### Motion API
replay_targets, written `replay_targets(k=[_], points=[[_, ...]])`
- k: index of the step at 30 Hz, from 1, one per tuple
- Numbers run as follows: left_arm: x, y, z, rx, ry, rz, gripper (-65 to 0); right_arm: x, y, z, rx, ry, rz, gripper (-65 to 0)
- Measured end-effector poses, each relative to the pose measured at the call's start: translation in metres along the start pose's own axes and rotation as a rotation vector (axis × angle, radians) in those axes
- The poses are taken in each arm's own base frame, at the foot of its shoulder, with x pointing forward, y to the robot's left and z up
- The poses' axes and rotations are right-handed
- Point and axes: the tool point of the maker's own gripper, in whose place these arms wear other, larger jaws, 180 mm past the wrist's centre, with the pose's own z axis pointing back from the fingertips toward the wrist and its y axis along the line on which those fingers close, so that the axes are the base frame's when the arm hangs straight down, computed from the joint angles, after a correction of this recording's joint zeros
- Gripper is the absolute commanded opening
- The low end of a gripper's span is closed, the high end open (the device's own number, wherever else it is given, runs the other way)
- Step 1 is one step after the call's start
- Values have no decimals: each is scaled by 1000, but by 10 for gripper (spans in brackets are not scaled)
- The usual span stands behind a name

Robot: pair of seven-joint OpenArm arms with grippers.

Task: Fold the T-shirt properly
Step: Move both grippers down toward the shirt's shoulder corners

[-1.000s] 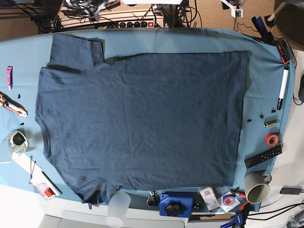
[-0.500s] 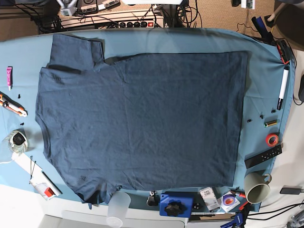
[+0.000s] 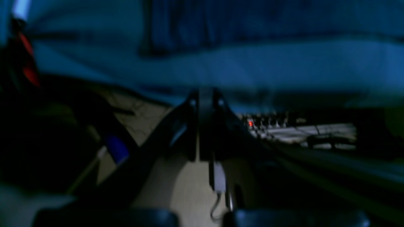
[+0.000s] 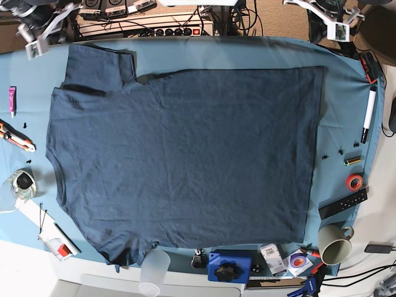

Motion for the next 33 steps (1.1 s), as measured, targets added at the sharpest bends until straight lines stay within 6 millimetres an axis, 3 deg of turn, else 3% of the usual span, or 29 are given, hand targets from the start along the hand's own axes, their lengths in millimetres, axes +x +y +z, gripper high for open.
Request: replay_targets(k=[5, 9, 11, 13, 14, 17, 20, 25, 28, 31, 33], points=[[36, -2, -11, -6, -116, -19, -650, 30, -14, 3, -73, -83, 52, -650], [34, -3, -15, -9, -89, -23, -650, 36, -18, 2, -88, -98, 66, -638], [33, -3, -16, -13, -83, -24, -631, 37, -18, 2, -91, -105, 66, -492], [33, -3, -16, -14, -85, -22, -527, 37, -18, 2, -91, -106, 65, -363], [34, -3, -16, -14, -86, -21, -477, 36, -19, 2, -99, -103, 67, -345], [34, -3, -16, -14, -86, -21, -394, 41, -17, 3, -124, -161, 37, -345], [34, -3, -16, -14, -86, -21, -391, 46, -7, 2, -115, -173, 29, -345], [33, -3, -16, -13, -86, -21, -391, 57, -23, -10, -137, -214, -17, -345], [34, -3, -16, -14, -88, -23, -391, 44, -41, -24, -129, -197, -111, -345], [34, -3, -16, -11, -88, -19, -391, 24, -46, -40, -52, -134, -163, -345], [35, -3, -16, -15, -89, -22, -391, 24, -53, -48, -29, -157, -216, -345]])
